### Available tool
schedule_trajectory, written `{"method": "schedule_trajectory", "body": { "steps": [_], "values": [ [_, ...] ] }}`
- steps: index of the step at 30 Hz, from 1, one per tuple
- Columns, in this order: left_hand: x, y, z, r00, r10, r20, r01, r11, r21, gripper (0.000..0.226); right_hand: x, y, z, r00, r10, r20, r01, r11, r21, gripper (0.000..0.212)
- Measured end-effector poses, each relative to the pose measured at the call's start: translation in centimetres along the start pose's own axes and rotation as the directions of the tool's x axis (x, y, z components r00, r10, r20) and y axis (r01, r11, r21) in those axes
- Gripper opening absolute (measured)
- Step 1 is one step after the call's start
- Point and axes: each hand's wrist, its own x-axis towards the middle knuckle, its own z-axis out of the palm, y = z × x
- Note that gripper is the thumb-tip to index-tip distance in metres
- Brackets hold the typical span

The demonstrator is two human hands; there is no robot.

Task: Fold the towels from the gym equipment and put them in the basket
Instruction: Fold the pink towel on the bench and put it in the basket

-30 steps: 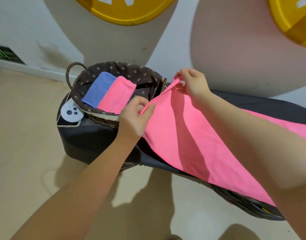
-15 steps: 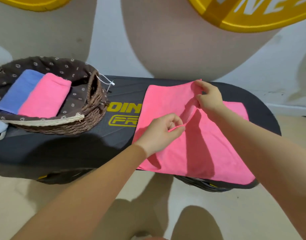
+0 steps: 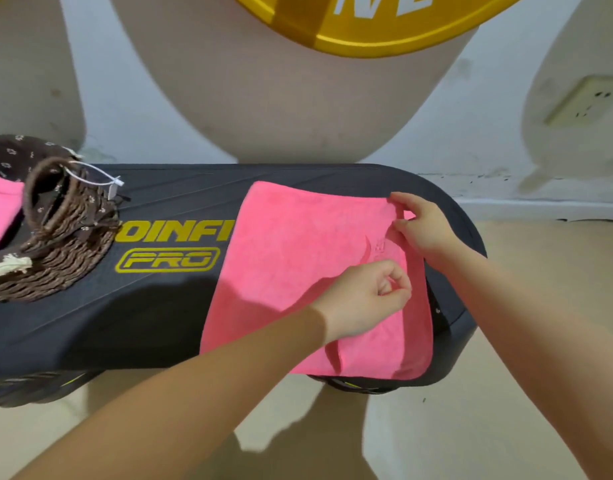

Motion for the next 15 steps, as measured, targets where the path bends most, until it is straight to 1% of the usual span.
{"method": "schedule_trajectory", "body": {
  "steps": [3, 9, 12, 13, 15],
  "values": [
    [1.1, 0.2, 1.8, 0.999, -0.038, 0.037, 0.037, 0.999, 0.031, 0.006, 0.5, 1.3, -0.5, 0.999, 0.015, -0.031, -0.017, 0.998, -0.062, 0.054],
    [2.2, -0.1, 4.5, 0.997, -0.041, 0.073, 0.038, 0.999, 0.037, 0.006, 1.2, 2.4, -1.4, 0.999, 0.032, -0.033, -0.033, 0.999, -0.036, 0.059],
    [2.6, -0.5, 5.3, 0.995, -0.043, 0.093, 0.036, 0.996, 0.081, 0.003, 1.0, 2.7, -1.5, 0.998, 0.043, -0.039, -0.044, 0.999, -0.021, 0.059],
    [2.8, -0.6, 5.5, 0.993, -0.045, 0.108, 0.032, 0.992, 0.119, 0.005, 1.0, 2.7, -1.4, 0.998, 0.050, -0.040, -0.051, 0.999, -0.013, 0.060],
    [2.9, -0.9, 5.8, 0.983, -0.062, 0.175, 0.022, 0.975, 0.219, 0.019, 0.9, 2.8, -1.3, 0.996, 0.064, -0.055, -0.064, 0.998, -0.008, 0.059]
  ]
}}
